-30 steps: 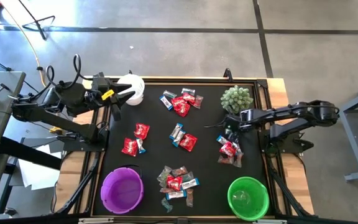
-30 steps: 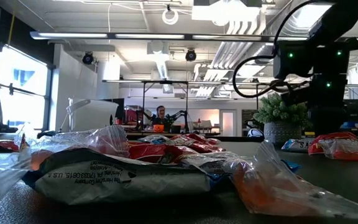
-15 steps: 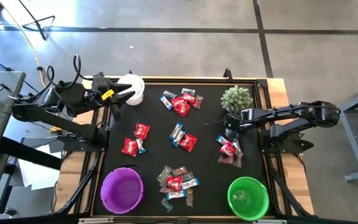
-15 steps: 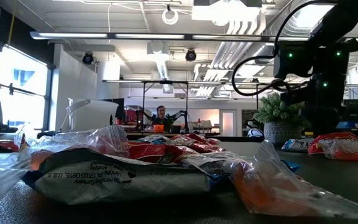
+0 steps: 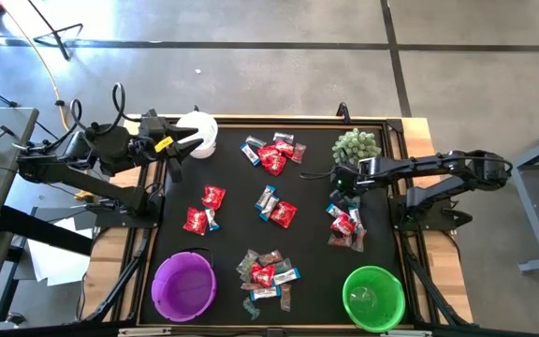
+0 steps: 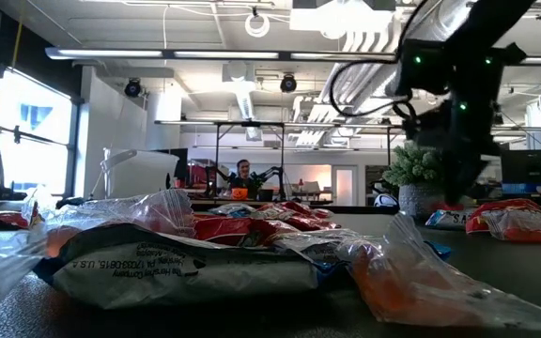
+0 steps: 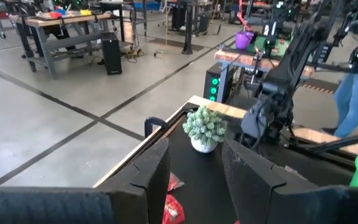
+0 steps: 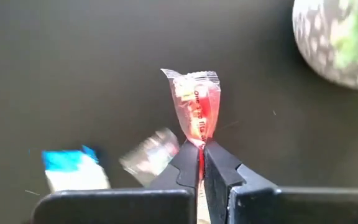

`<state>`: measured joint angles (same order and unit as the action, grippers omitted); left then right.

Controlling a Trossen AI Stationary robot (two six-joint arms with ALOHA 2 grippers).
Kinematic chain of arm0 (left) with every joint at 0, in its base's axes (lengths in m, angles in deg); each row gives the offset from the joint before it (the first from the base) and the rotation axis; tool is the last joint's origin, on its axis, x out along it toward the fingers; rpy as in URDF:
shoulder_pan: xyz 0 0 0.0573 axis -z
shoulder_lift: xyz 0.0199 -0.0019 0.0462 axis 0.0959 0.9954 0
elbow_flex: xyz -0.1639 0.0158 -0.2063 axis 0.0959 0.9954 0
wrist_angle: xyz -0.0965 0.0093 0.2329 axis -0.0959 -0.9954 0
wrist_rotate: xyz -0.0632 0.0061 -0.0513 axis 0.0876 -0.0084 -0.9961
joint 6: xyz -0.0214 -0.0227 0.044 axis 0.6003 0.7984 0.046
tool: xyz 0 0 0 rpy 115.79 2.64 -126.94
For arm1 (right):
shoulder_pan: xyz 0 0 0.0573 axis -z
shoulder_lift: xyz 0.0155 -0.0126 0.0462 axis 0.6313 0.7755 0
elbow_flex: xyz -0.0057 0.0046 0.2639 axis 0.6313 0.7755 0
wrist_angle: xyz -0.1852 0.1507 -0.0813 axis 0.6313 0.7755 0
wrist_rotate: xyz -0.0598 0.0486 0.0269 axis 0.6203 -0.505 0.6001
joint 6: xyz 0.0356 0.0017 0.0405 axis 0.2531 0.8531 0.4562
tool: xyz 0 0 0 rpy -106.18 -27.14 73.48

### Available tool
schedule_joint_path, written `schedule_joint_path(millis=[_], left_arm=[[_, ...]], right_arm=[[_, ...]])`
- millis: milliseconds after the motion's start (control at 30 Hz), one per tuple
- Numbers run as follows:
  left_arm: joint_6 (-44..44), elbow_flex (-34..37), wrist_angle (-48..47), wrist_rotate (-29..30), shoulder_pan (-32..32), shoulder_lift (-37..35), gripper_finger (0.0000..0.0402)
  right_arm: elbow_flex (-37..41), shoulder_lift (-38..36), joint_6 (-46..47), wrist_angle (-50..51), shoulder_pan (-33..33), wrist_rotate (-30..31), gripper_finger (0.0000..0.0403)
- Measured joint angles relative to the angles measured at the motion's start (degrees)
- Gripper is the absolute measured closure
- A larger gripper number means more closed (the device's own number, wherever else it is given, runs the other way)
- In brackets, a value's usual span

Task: Sort candy
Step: Put the red gummy into the green bucket

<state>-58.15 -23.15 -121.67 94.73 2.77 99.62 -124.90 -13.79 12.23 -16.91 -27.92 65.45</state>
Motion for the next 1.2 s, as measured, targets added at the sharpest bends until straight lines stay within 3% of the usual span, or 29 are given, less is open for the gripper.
schedule_joint_path(millis=[400, 700, 933, 1200], left_arm=[[0.5, 0.0, -1.3, 0.0, 0.0, 0.0, 0.0271], [0.5, 0.0, -1.3, 0.0, 0.0, 0.0, 0.0271], [0.5, 0.0, -1.2, 0.0, 0.0, 0.0, 0.0271], [-1.5, 0.0, -0.2, 0.5, 0.0, 0.0, 0.0271]], right_arm=[[-14.7, 0.0, 5.1, 11.2, -1.4, -11.7, 0.0403], [-32.7, -0.1, 13.5, 22.2, -11.9, -14.3, 0.0403], [-38.7, -0.1, 34.8, 27.6, -27.3, -12.0, 0.0403], [-38.8, 1.1, 66.5, 23.9, -49.7, -14.9, 0.0403]])
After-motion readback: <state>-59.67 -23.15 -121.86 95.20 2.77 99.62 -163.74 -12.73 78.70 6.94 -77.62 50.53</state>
